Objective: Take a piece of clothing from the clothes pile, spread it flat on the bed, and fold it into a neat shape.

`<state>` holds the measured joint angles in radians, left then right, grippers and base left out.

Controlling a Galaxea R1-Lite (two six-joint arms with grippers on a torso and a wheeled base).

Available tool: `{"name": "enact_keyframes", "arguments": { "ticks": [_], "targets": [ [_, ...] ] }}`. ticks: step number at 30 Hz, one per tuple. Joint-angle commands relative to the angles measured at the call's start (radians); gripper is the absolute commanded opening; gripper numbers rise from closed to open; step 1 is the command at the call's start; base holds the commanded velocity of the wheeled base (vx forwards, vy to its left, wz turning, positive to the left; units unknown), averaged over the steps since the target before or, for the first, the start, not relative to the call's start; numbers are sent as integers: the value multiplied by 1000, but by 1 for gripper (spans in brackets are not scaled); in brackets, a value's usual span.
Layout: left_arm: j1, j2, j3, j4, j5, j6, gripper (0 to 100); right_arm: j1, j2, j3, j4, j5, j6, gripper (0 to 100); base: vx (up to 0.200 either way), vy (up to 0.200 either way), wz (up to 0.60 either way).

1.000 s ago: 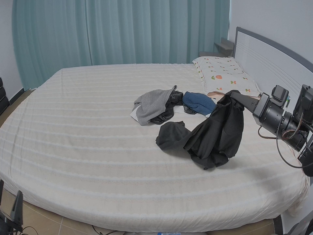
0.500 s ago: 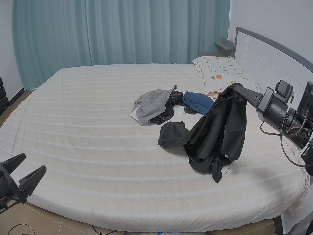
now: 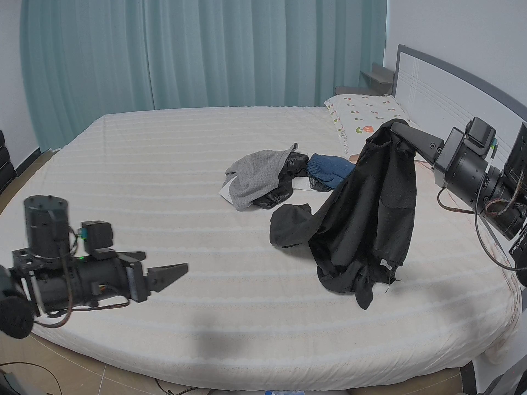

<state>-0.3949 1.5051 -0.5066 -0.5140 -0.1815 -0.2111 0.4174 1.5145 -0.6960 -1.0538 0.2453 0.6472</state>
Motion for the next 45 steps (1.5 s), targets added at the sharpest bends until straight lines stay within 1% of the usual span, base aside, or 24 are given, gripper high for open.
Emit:
{"name": "enact_keyframes", "arguments": {
  "ticks": [1, 5, 13, 19, 20, 25, 26, 28, 31, 33, 35, 38, 41, 45],
  "targets": [
    [-188, 466, -245, -103, 40, -111, 100, 35, 3, -65, 3, 0, -4, 0, 0, 0, 0],
    [-202, 555, -339, -103, 42, -134, 100, 43, 1, -59, 3, 0, -12, 0, 0, 0, 0],
    [-205, 690, -495, -101, 42, -134, 100, 40, 4, -57, 3, 0, -12, 0, 0, 0, 0],
    [-213, 728, -552, -103, 40, -149, 100, 64, 10, -57, 14, -1, -12, 0, 0, 0, 0],
    [-223, 738, -576, -104, 40, -182, 100, 78, 12, -60, 26, -1, -12, 0, 0, 0, 0],
    [-239, 742, -621, -106, 43, -234, 100, 100, 4, -74, 26, -1, -12, 0, 0, 0, 0],
    [-240, 748, -635, -104, 51, -245, 100, 106, 0, -79, 25, -3, -12, 0, 0, 0, 0],
    [-240, 768, -670, -109, 97, -268, 100, 113, -20, -94, 26, -1, -12, 0, 0, 0, 0],
    [-240, 802, -719, -121, 137, -294, 100, 135, -34, -99, 26, 0, -12, 0, 0, 0, 0],
    [-240, 823, -751, -121, 157, -301, 100, 155, -36, -96, 26, -3, -12, 0, 0, 0, 0],
    [-240, 862, -800, -121, 200, -303, 100, 178, -42, -91, 25, -6, -12, 0, 0, 0, 0],
    [-240, 912, -856, -124, 260, -303, 100, 179, -56, -97, 26, -3, -12, 0, 0, 0, 0],
    [-240, 949, -891, -126, 287, -303, 100, 176, -60, -102, 25, -4, -12, 0, 0, 0, 0],
    [-239, 965, -905, -126, 289, -303, 100, 161, -66, -96, 25, -4, -12, 0, 0, 0, 0]
  ]
}}
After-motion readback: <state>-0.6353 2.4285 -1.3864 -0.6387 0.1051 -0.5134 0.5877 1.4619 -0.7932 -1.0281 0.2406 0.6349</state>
